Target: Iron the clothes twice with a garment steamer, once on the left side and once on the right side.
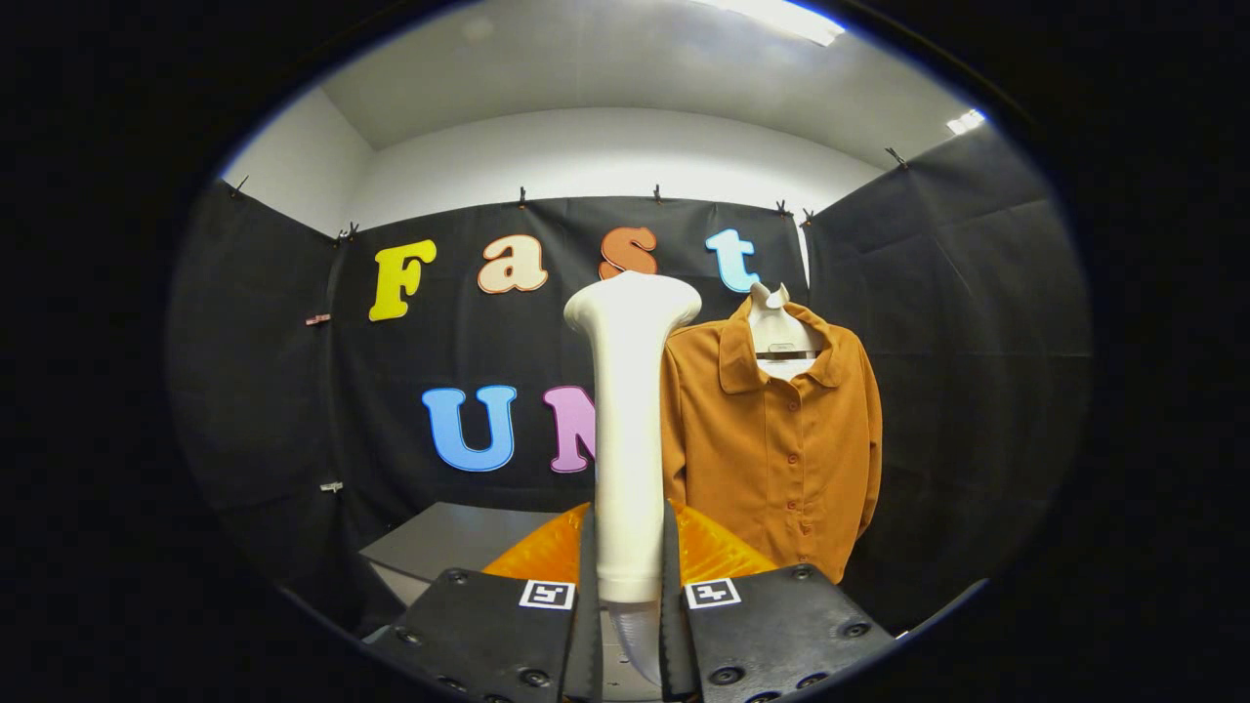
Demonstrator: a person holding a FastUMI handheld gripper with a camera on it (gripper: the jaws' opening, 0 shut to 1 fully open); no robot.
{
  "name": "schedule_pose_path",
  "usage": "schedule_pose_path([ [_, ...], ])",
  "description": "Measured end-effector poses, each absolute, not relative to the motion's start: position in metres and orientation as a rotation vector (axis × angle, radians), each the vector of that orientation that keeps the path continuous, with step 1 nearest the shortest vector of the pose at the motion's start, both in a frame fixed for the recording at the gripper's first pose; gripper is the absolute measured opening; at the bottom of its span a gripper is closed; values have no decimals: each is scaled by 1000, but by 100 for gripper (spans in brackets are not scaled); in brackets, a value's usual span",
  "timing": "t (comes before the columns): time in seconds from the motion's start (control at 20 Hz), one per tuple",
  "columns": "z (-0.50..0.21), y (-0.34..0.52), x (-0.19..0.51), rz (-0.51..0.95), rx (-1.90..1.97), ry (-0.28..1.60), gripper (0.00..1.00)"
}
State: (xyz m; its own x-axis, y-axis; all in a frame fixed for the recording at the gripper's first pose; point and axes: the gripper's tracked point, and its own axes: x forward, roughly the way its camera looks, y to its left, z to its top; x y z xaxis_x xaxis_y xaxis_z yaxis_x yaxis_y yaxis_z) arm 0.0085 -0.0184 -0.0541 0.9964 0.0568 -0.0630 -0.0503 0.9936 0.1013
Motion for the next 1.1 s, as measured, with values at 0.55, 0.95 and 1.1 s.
schedule_pose_path([
  [0.55,-53,-18,10,62,91,65,26],
  [0.95,-54,-14,10,71,78,67,26],
  [1.1,-55,-16,10,68,78,69,26],
])
